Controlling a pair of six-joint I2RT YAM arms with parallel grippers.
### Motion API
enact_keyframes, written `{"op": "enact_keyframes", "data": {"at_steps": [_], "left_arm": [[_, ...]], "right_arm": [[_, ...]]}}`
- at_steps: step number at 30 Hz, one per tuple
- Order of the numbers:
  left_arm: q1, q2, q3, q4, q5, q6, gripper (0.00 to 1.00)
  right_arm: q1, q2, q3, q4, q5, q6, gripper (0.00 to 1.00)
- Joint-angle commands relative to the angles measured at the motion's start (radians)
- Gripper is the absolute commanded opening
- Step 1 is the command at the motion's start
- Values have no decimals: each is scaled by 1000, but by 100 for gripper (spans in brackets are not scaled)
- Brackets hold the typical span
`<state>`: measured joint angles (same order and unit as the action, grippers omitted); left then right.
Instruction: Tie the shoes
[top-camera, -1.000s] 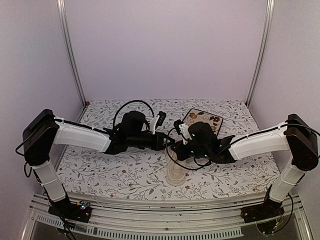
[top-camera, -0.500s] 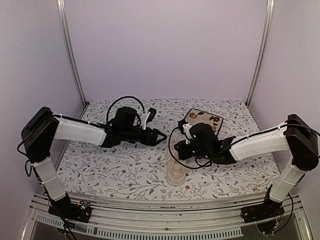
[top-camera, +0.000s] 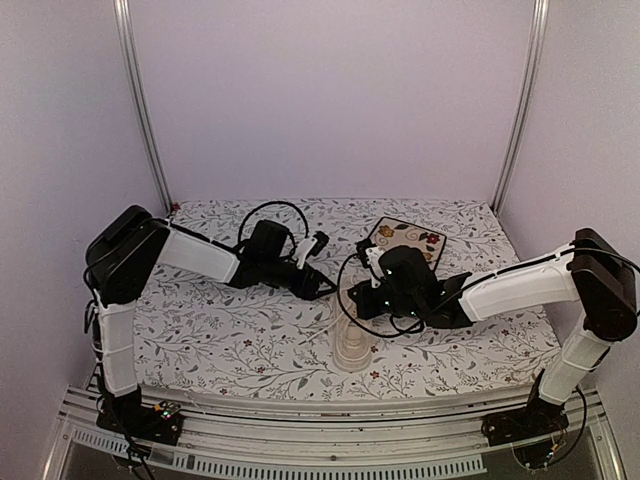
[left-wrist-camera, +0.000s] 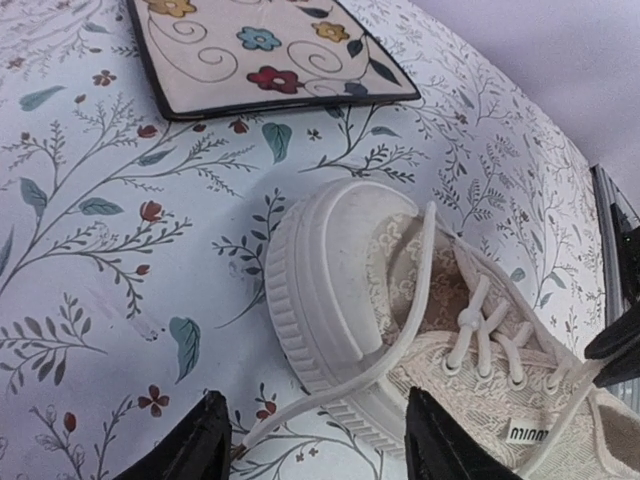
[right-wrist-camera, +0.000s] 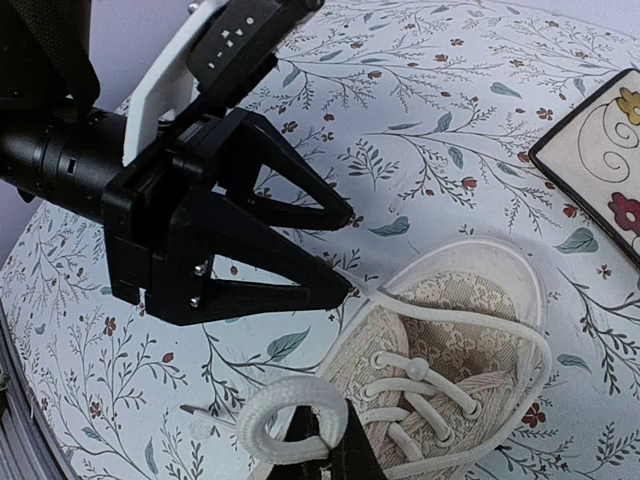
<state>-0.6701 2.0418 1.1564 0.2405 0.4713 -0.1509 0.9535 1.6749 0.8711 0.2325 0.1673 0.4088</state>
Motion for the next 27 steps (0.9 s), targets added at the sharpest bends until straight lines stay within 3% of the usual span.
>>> {"op": "enact_keyframes", "data": {"at_steps": [1, 9, 19, 21, 27], "left_arm": [[-1, 61, 70, -24, 87, 60, 59], [-2, 141, 144, -52, 168, 62, 57], [-2, 119, 105, -21, 179, 9, 7], [-1, 96, 80, -7, 178, -9, 1], [-4, -15, -17, 37, 149, -107, 0]], "right_arm": [[-2, -19, -8, 18, 3, 15, 2], [0, -19, -8, 14, 1, 19, 2], [0, -21, -7, 14, 5, 21, 2], [0, -24, -9, 14, 9, 21, 2], [-1, -33, -2, -4, 23, 23, 2]]}}
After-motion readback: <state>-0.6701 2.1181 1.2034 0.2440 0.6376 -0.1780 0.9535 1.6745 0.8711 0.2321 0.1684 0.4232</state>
